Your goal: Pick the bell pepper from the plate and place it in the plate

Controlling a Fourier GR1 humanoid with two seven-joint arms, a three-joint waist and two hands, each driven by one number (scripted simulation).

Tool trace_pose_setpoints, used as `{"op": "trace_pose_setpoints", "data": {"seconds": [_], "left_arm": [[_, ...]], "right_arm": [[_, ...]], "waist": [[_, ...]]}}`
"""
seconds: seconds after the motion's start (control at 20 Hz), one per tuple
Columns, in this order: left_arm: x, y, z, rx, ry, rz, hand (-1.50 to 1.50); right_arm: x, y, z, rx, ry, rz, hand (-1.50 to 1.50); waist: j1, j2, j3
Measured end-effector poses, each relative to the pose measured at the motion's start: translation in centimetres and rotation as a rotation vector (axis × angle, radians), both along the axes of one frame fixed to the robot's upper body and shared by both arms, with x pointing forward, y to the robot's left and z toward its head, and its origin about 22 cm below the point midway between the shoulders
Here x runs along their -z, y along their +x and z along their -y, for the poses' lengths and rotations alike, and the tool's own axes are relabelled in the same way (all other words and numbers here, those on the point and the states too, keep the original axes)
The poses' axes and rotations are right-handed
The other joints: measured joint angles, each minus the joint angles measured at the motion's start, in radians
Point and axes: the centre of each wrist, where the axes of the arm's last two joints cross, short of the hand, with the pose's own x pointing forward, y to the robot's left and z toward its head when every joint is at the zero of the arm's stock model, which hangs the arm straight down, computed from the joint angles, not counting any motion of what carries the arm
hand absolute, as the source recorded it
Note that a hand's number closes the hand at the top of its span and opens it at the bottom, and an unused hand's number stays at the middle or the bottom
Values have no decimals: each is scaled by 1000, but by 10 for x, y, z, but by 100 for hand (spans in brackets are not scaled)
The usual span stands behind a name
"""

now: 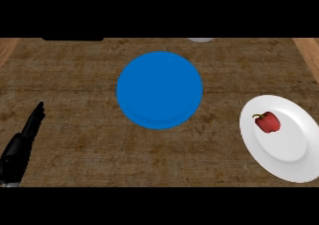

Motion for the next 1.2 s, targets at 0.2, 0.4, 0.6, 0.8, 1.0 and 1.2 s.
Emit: {"op": "trace_pose_setpoints", "data": {"seconds": [0.2, 0.4, 0.6, 0.8, 1.0, 1.2], "left_arm": [[-2, 7, 0, 2, 2, 3, 0], [-1, 5, 1, 4, 4, 3, 0], [-2, 8, 3, 11, 1, -4, 0], [3, 2, 4, 10, -2, -4, 0], [6, 3, 3, 5, 0, -4, 0], [10, 2, 3, 7, 3, -7, 0]], "right_arm": [[5, 19, -8, -33, -103, -80, -150], [9, 35, -15, -65, -193, -145, -150], [12, 49, -20, -100, -313, -195, -150], [29, 66, -25, -128, -376, -220, -150], [44, 76, -33, -161, -402, -240, -150], [55, 83, -29, -196, -416, -261, -150]], "waist": [[2, 1, 0], [3, 1, 0], [3, 1, 1], [4, 1, 1], [0, 1, 1], [-2, 0, 1]]}}
